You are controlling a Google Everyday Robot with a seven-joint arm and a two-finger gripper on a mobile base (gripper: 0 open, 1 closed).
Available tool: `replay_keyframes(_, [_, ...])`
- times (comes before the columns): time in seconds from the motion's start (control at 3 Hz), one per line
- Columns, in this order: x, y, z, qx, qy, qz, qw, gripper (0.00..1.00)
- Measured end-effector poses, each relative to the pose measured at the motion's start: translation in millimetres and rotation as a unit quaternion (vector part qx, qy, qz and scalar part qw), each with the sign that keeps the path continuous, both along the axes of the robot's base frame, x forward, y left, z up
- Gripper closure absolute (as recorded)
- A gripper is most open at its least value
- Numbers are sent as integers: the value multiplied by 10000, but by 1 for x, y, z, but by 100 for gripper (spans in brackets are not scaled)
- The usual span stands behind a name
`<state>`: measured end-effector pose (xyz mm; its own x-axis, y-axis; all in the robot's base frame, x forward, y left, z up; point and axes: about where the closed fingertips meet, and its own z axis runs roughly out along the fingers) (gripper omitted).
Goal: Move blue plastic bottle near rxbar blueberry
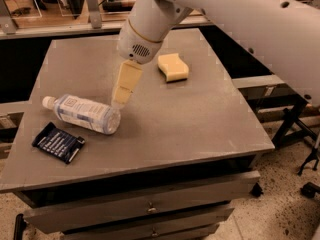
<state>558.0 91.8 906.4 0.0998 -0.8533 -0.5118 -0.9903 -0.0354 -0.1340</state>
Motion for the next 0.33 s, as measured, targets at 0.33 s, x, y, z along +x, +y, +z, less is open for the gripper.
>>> replay_keyframes(0.33, [-1,3,0,-7,9,19,10000,0])
